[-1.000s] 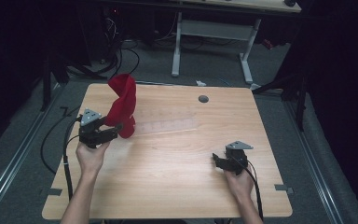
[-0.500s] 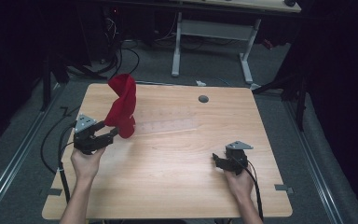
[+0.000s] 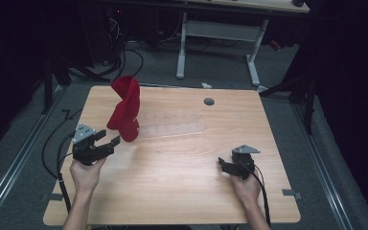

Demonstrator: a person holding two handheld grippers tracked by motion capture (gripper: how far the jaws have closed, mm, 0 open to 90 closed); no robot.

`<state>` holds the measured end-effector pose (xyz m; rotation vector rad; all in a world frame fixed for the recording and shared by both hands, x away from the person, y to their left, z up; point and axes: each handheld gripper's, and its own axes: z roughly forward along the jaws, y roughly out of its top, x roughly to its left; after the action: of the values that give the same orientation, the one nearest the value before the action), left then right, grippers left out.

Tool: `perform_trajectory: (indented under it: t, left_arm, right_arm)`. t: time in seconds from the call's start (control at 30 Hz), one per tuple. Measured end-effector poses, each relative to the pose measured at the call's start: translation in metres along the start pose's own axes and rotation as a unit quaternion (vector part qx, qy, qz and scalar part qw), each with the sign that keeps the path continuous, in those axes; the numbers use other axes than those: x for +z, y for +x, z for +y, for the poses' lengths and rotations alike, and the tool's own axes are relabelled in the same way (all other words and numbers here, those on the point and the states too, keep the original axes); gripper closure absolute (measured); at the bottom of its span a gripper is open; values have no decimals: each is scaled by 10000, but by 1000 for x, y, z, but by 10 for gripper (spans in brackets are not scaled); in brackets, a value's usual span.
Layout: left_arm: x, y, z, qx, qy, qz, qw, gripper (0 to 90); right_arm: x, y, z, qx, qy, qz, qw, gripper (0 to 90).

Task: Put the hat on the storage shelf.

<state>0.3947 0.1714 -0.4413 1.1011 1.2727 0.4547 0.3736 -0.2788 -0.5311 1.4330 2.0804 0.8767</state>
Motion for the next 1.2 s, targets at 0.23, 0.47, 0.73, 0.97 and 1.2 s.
perform_trajectory:
  t: [0.23,0.47,0.73,0.97,1.2]
  left_arm:
    - [-2,2,-8,-24,36,-1,10000,357]
    - [-5,1,-16,-30,74,-18,10000,346]
    - [-9,3,-23,-72,121,-15,9999,338]
    - [-12,6,-31,-168,178,15,9997,338]
    - [-13,10,-43,-278,283,35,9992,339]
  right_arm:
    - [0,0,0,-2,0,2,10000,344]
    - [0,0,0,-3,0,2,10000,343]
    - [0,0,0,0,-2,6,10000,344]
    - [0,0,0,-8,0,4,10000,343]
    - [0,0,0,-10,1,4,10000,343]
